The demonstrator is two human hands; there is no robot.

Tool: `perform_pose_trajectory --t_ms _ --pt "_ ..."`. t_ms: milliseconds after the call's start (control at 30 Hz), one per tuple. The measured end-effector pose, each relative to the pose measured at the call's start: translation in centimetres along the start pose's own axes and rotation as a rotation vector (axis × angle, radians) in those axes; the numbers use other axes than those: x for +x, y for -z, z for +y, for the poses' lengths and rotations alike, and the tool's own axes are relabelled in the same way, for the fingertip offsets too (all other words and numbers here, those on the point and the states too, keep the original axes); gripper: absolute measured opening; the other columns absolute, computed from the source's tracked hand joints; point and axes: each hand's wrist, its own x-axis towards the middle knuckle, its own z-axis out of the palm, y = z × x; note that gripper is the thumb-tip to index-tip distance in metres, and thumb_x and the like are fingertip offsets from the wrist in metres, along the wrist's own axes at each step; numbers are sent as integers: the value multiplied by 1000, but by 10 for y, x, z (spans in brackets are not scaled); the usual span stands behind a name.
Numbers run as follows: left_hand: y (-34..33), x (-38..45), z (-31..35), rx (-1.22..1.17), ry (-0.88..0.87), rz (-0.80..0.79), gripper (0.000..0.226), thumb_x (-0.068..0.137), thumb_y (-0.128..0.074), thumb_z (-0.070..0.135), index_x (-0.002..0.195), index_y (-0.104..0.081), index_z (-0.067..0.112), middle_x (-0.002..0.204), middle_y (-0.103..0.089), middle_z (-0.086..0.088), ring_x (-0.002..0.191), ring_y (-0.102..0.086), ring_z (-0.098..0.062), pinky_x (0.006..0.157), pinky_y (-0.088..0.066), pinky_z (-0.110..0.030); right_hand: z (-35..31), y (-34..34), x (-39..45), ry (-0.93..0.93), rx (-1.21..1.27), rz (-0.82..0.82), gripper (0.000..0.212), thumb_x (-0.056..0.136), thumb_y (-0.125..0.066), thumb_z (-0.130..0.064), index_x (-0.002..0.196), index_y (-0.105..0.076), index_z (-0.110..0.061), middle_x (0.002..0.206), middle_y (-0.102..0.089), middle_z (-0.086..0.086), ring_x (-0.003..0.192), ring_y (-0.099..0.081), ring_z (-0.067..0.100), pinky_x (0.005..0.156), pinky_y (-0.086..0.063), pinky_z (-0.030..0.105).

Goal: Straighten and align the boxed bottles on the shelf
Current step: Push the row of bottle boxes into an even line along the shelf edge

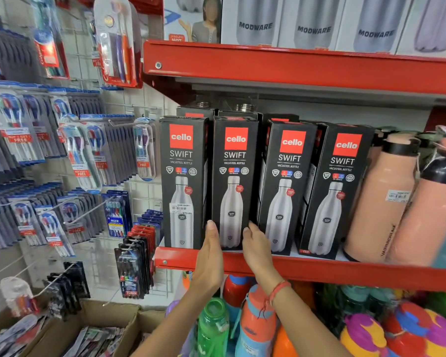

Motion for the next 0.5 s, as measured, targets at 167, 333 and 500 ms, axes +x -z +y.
perform_pose_trajectory --t_ms 167,333,500 --pt "4 6 -5 -97 47 37 124 56 -11 100 150 -27 22 159 -27 2 145 -24 -12 116 -12 -27 -2 7 -9 -9 91 -89 58 98 -33 -41 147 -33 -10 150 -41 8 139 -35 24 107 -26 31" --pt "19 3 -13 -118 49 -21 126 54 -11 101 151 -23 23 161 -24 4 148 -20 -11 123 -10 -43 -2 9 -26 -11 55 -152 66 94 -26 -55 148 -31 -17 151 -40 6 141 -32 26 110 -24 37" --pt "28 -2 -6 -102 49 -47 135 47 -10 103 151 -24 19 160 -26 -1 148 -21 -16 123 -11 -45 -2 10 -35 -13 59 -186 69 92 -25 -58 149 -28 -19 155 -34 4 143 -27 26 115 -19 40"
